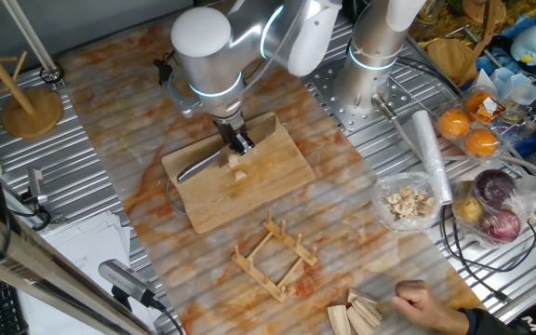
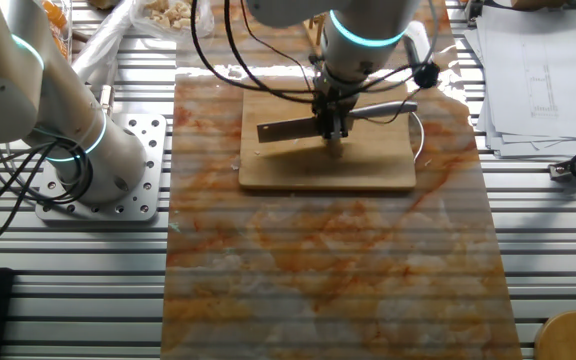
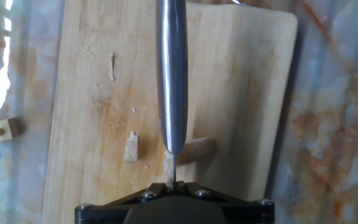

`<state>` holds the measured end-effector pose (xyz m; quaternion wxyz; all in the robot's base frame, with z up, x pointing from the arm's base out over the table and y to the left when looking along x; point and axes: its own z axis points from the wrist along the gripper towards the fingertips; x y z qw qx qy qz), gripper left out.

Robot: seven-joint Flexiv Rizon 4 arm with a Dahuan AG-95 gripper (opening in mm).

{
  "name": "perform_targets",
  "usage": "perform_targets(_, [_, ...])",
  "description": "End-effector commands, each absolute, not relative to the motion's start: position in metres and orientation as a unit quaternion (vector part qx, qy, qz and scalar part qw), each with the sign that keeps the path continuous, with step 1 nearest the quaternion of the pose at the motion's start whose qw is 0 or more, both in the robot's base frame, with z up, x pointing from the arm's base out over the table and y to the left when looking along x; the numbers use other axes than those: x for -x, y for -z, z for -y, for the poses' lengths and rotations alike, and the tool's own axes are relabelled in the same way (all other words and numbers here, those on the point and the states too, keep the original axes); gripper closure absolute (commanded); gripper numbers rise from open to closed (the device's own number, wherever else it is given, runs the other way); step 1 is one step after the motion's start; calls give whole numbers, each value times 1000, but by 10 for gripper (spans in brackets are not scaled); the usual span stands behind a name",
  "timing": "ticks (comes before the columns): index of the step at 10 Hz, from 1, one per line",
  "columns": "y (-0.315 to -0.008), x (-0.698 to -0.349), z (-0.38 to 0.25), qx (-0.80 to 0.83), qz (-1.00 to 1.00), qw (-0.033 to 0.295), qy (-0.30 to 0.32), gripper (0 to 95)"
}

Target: Slice the lotus root

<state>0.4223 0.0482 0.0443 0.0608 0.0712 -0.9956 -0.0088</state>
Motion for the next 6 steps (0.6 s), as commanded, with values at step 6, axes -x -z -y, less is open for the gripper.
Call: perform_targets(6, [-51, -422, -58, -82, 995, 63, 3, 950])
